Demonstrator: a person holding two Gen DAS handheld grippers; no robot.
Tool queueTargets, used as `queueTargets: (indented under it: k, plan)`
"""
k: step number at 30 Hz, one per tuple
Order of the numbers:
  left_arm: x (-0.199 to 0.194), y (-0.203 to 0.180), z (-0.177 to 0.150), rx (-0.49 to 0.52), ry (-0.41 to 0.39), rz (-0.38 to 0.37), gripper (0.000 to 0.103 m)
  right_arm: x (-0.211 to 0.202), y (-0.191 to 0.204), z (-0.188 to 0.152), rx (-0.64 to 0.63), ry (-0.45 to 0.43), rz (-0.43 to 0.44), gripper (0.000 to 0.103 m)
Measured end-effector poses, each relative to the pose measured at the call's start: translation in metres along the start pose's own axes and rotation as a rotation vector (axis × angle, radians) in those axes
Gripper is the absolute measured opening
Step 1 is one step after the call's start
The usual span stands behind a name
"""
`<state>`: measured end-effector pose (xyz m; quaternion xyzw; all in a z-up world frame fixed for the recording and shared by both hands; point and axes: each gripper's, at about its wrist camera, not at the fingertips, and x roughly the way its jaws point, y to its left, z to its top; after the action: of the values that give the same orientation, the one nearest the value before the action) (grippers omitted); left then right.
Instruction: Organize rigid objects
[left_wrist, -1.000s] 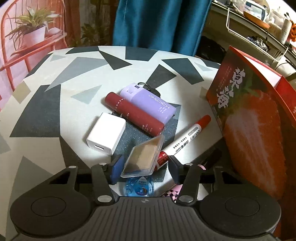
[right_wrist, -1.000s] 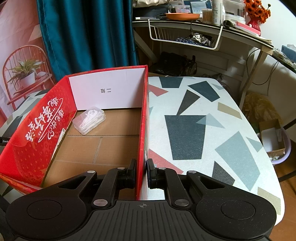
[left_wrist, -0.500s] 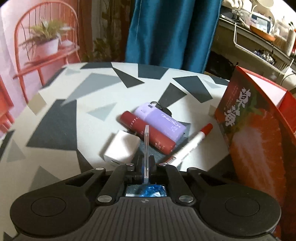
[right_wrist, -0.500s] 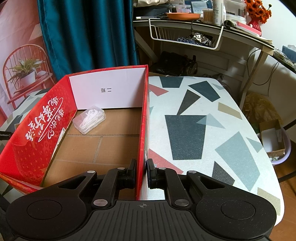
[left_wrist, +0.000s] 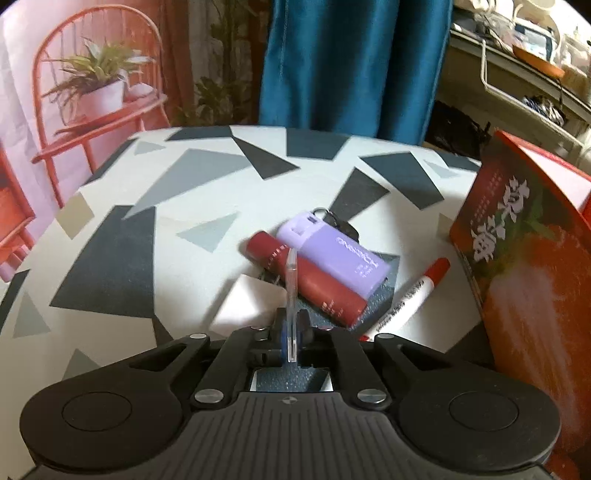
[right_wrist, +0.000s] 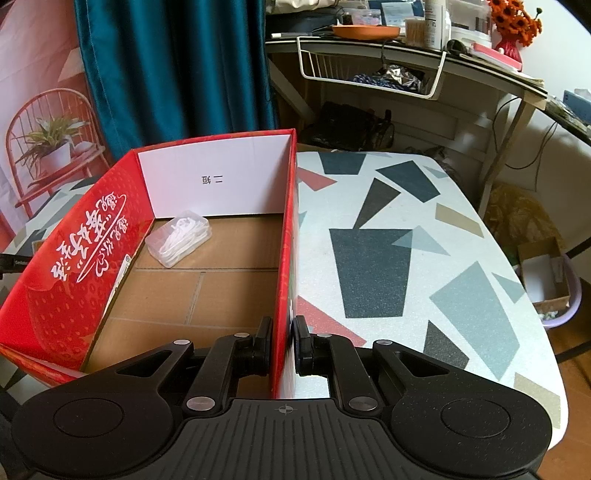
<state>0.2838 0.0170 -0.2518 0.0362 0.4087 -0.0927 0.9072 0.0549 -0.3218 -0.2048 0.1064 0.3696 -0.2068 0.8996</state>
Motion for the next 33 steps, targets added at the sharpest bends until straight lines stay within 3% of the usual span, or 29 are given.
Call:
queueTargets:
  k: [12, 24, 33]
  plan:
    - [-0.026, -0.012, 0.019, 0.098, -0.039, -0.016, 0.005, 0.000, -0.003, -0.001, 0.012, -0.006, 0.019, 0.011]
    - [-0.004, -0.010, -0.004, 0.140, 0.091, -0.002, 0.006, 0.000, -0.003, -0.001, 0.017, -0.008, 0.021, 0.011]
    - [0.010, -0.017, -0.002, 0.172, 0.118, 0.029, 0.006, 0.000, -0.003, -0.001, 0.017, -0.006, 0.024, 0.012]
